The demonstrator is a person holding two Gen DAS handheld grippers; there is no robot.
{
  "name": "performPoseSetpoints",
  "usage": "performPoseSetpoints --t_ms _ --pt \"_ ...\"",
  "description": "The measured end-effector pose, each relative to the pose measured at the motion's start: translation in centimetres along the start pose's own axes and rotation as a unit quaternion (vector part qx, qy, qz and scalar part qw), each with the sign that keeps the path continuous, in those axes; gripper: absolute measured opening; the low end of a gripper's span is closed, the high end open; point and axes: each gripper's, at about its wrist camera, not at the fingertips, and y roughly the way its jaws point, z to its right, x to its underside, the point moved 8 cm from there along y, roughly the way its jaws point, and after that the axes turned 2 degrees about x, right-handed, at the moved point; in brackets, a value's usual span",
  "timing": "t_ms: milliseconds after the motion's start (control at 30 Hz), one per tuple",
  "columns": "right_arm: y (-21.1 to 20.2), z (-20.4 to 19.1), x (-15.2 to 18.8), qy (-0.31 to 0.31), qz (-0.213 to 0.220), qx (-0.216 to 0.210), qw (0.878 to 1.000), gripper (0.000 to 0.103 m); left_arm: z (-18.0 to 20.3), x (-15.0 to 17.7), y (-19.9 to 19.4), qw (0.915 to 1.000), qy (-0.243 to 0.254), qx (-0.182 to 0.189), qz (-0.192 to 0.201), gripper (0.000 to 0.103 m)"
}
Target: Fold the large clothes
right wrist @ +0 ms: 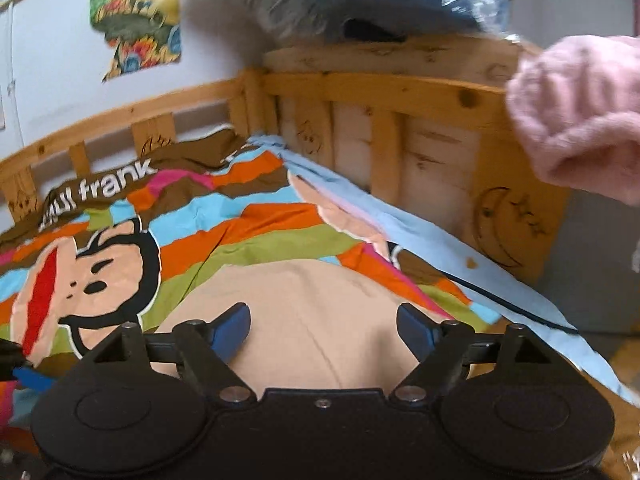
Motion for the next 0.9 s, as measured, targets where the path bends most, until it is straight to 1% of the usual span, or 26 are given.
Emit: performPoseSetpoints --t_ms 33,100,200,300,400,533,600,700,767,833,900 --pt "0.7 -0.2 0.5 -0.011 -0.011 0.006 1.0 0.077 0.0 0.2 0.3 0.9999 0.007 -0.006 -0.007 0.103" --pt "1.6 -0.3 1.8 -0.019 -0.023 0.016 0.999 0.077 0.1 0.6 0.8 0.9997 0.012 -0.013 -0.018 0.103" --pt "2.6 0.7 3.9 -0.011 -0.034 0.03 0.999 0.079 0.0 1.0 2.4 0.9995 0.004 -0.009 -0.031 0.103" --pt "3.8 2.3 5.4 -0.014 -0.047 0.073 0.996 0.08 0.4 1.6 3.3 0.9994 0.021 -0.007 -0.025 0.103" --pt "4.5 3.8 6.3 0.029 -0.053 0.07 0.996 0.079 0.6 2.1 3.7 0.9992 0.035 -0.005 -0.017 0.103" --pt "3.9 3.2 6.2 0.012 -0.042 0.082 0.996 0.079 0.6 1.9 3.8 0.999 0.043 -0.003 -0.013 0.103" --pt "3.0 3.3 5.8 0.013 -0.034 0.08 0.996 0.079 0.8 1.7 3.4 0.9988 0.047 -0.008 -0.01 0.103" --pt "0.1 3.3 4.9 0.02 -0.009 0.076 0.997 0.079 0.9 1.2 2.7 0.9991 0.04 -0.013 -0.008 0.101" --pt "-2.2 3.4 4.7 0.028 0.006 0.077 0.997 0.082 1.1 0.9 1.9 0.9991 0.041 -0.01 -0.003 0.101" --pt "-5.0 3.6 4.9 0.045 0.024 0.073 0.996 0.088 1.2 0.6 1.2 0.9991 0.042 -0.002 0.006 0.101" --pt "-7.3 4.0 5.4 0.065 0.033 0.081 0.994 0.091 1.2 0.4 0.5 0.9989 0.045 0.001 0.013 0.101"
